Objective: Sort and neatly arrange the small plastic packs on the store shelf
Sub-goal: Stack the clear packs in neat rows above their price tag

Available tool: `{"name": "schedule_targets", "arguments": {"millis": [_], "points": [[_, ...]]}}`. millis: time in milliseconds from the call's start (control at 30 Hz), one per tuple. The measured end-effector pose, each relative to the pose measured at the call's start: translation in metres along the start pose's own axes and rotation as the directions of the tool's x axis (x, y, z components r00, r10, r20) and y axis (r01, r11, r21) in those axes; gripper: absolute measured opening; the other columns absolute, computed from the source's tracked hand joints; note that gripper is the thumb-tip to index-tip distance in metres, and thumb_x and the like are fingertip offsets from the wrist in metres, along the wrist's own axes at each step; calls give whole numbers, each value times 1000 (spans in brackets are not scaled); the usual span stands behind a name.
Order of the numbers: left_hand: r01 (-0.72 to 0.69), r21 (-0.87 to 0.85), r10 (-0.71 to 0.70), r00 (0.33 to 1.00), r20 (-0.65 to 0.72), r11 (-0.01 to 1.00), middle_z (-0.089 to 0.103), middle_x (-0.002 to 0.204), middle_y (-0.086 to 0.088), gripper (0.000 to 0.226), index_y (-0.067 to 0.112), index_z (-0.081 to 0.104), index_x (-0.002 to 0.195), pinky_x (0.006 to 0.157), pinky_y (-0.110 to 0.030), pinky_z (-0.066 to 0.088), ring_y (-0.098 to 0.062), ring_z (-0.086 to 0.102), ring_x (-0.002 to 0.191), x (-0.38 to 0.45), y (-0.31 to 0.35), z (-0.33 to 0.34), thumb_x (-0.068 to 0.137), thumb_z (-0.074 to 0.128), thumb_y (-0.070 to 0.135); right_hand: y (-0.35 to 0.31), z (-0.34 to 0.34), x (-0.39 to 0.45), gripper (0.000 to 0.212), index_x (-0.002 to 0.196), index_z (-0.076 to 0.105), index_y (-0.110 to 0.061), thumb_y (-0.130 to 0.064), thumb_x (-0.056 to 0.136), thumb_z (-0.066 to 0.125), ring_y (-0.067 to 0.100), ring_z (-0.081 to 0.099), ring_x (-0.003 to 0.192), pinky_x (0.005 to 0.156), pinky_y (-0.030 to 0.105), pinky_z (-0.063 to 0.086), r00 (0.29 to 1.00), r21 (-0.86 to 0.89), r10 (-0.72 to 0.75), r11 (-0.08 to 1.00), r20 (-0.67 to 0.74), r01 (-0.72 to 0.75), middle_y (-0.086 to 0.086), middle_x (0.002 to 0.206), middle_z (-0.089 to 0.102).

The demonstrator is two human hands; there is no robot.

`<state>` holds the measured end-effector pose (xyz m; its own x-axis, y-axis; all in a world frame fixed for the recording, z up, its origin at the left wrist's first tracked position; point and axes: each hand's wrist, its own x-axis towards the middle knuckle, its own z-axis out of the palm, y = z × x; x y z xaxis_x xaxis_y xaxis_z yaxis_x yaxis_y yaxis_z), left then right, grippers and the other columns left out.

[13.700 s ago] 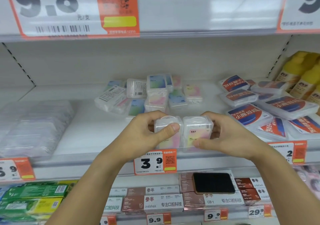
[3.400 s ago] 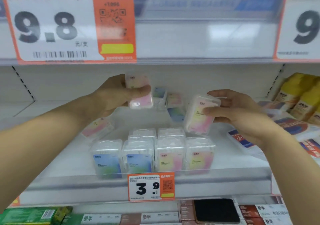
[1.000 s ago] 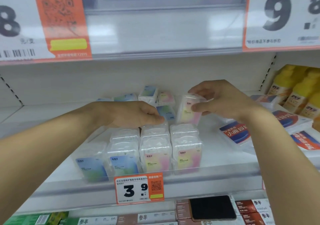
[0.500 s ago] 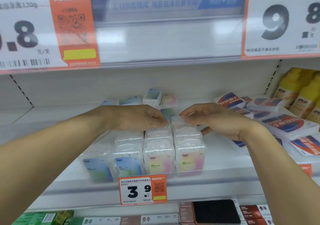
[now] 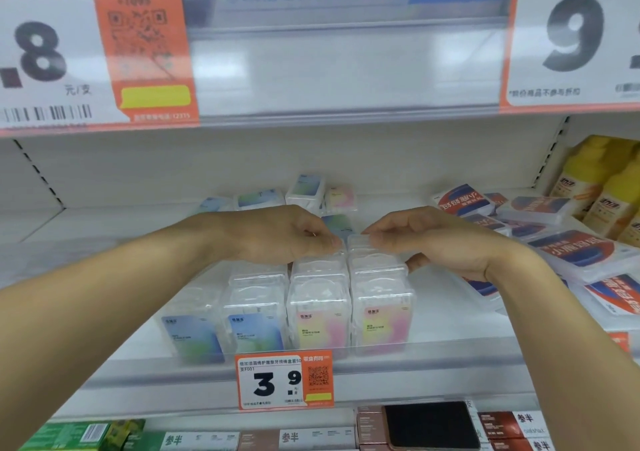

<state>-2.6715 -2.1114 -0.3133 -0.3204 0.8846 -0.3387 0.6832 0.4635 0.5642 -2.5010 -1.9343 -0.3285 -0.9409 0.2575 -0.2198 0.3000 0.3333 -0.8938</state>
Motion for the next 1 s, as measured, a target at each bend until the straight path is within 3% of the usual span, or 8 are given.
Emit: {"name": "schedule_targets", "arguments": {"millis": [100, 200, 367, 533, 633, 767, 900, 1000], "points": [[30, -145, -41, 997, -69, 989, 73, 105, 7, 66, 26, 70, 107, 94, -32, 53, -15, 68, 101, 3, -3, -5, 71, 54, 78, -1, -3, 5, 31, 108, 71, -24, -47, 89, 62, 13, 70, 99, 84, 29, 59, 976, -78, -24, 997, -217, 8, -6, 104, 75], [38, -134, -80, 944, -321, 990, 73, 96, 2, 33, 19, 71, 99, 82, -34, 58, -19, 70, 89, -3, -18, -25, 89, 58, 49, -12, -8, 18, 29, 103, 72, -19, -44, 90, 65, 18, 70, 97, 87, 38, 58, 906, -166, -97, 986, -412, 30, 0, 101, 74], [347, 204, -196, 827, -527, 915, 67, 107, 2, 29, 21, 69, 98, 86, -28, 48, -18, 62, 91, -39, -79, -54, 88, 57, 45, -62, 6, 73, 19, 98, 73, -20, -34, 86, 71, 12, 61, 80, 69, 26, 48, 953, -519, -157, 855, -258, 1, -2, 102, 69], [486, 123, -398, 815, -422, 865, 54, 124, 0, 62, 25, 48, 130, 86, -27, 40, -18, 54, 106, -61, -123, -44, 80, 69, 53, -75, 30, 142, 39, 117, 66, -3, -34, 94, 61, 31, 61, 109, 88, 33, 50, 957, -726, -108, 675, -270, -129, 14, 124, 64], [419, 77, -354, 839, -412, 905, 56, 114, 4, 67, 28, 49, 123, 79, -26, 40, -16, 55, 99, -61, -142, -27, 68, 81, 49, -72, 36, 162, 63, 137, 50, -6, -46, 91, 64, 33, 60, 108, 82, 35, 49, 947, -655, 8, 721, -321, -228, 14, 130, 59], [347, -67, -330, 790, -516, 936, 58, 111, 4, 83, 27, 46, 129, 79, -26, 41, -16, 54, 99, -57, -159, -19, 59, 86, 45, -72, 36, 175, 79, 145, 37, -1, -39, 86, 74, 24, 54, 65, 59, 31, 46, 941, -518, 150, 803, -305, -296, 12, 92, 59], [376, -82, -363, 780, -510, 923, 54, 124, 3, 92, 28, 39, 137, 77, -26, 39, -15, 52, 99, -54, -162, -12, 61, 79, 61, -80, 39, 173, 71, 146, 34, 8, -6, 88, 72, 41, 59, 111, 106, 50, 45, 955, -331, 217, 903, -205, -276, 39, 142, 43], [393, -135, -403, 759, -512, 910, 63, 114, -1, 82, 22, 45, 130, 80, -29, 43, -18, 59, 104, -50, -162, -20, 67, 67, 71, -82, 43, 178, 56, 137, 46, 12, 6, 85, 66, 36, 56, 124, 104, 53, 47, 949, -255, 264, 919, -171, -302, 41, 138, 44]]}}
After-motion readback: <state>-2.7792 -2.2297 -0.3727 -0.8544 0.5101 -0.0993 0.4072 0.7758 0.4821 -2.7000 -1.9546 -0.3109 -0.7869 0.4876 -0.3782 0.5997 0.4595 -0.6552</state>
